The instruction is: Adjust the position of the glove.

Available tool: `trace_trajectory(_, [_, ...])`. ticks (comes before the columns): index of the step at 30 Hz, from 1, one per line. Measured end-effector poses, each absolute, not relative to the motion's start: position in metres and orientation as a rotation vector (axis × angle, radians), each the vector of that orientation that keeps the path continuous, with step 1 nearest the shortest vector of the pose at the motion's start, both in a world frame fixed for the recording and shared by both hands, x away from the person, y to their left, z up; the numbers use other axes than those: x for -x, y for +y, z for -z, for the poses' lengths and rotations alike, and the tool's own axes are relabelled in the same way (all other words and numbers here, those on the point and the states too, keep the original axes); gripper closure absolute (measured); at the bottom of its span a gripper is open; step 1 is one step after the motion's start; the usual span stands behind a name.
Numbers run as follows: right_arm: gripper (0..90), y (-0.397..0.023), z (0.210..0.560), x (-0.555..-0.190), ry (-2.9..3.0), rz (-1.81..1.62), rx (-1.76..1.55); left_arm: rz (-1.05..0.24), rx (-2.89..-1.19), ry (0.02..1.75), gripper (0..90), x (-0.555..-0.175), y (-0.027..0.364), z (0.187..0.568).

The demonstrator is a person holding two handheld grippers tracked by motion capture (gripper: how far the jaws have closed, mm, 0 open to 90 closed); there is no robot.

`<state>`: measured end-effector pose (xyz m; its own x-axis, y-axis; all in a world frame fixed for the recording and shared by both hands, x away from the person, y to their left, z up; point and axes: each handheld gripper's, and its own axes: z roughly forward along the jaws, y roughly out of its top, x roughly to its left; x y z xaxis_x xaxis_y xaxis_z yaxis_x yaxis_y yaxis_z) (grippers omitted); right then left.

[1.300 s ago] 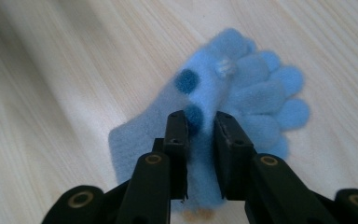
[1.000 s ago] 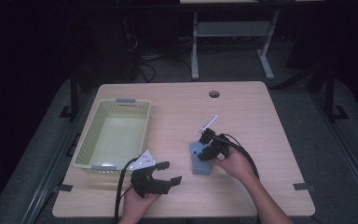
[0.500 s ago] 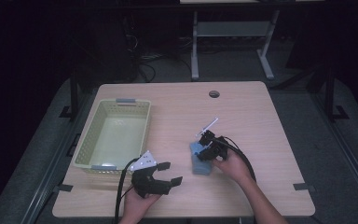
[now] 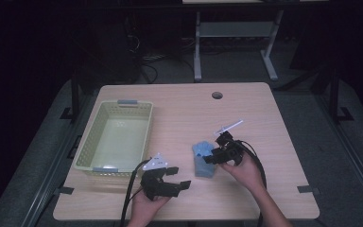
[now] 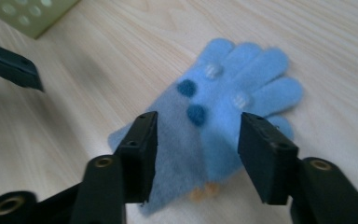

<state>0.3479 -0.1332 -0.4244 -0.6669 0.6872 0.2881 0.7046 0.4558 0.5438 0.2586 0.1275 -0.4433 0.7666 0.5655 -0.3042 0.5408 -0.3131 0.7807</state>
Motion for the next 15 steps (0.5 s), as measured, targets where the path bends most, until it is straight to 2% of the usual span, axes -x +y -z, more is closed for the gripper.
trace_trajectory(6, [39.2,-0.147,0.428,-0.339,-2.566,1.069,1.347,0.011,-1.931,0.908,25.8,-0.272,0.120,0.440])
trace_trajectory(15, [38.4,-0.161,0.446,-0.331,-2.387,1.128,1.489,0.125,-1.864,1.094,27.5,-0.307,0.105,0.443])
